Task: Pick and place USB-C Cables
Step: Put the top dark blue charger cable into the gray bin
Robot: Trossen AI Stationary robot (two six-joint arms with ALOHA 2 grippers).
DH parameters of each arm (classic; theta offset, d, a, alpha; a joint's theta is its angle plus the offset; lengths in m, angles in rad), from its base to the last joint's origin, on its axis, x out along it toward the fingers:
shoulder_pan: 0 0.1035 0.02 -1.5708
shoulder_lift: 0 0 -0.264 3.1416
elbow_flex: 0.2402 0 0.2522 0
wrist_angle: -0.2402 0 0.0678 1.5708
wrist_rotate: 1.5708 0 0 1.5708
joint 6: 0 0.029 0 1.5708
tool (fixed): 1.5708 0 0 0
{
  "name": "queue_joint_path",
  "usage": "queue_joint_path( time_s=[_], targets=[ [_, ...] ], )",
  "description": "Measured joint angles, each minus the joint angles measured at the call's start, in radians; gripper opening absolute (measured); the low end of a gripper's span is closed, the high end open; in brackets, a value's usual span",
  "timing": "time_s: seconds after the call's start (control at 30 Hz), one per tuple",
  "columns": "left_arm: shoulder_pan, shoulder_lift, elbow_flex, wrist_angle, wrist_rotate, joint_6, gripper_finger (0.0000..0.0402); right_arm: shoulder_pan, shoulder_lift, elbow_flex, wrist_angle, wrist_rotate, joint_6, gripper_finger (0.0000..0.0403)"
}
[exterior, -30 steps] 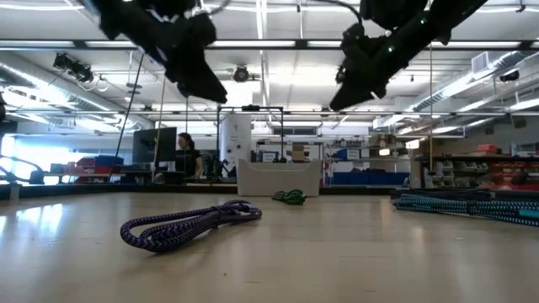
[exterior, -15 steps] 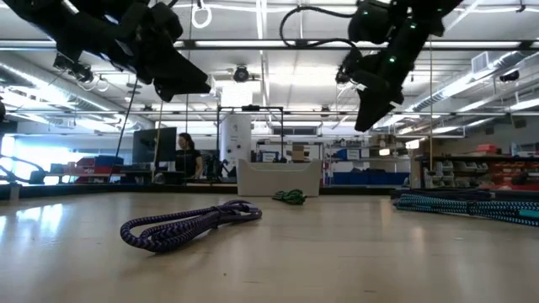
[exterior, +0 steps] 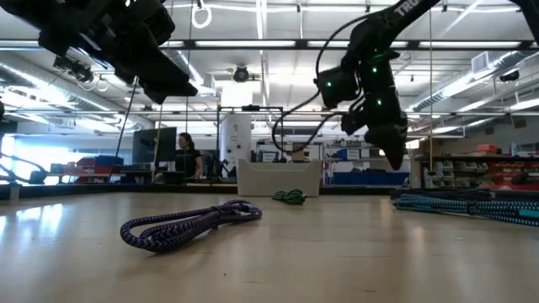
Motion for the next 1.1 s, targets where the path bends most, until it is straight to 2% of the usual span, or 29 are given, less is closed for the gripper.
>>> queue_joint_path(
  time_s=[0.13,0.5,1.1],
  targets=[
    [-0.055,0.0,0.0,-0.025,-0.057,-0.008,0.0172,-0.004,0.005,-0.017,-0.003,-0.044,0.005,0.0156],
    [-0.169,0.0,0.0,-0.023,-0.203,-0.054,0.0172,-0.004,0.005,-0.117,-0.052,-0.029,0.092,0.0156],
    [-0.259,0.0,0.0,-0.024,-0.298,-0.101,0.0172,-0.039,0.002,-0.261,0.167,-0.072,0.009,0.0156]
  ],
)
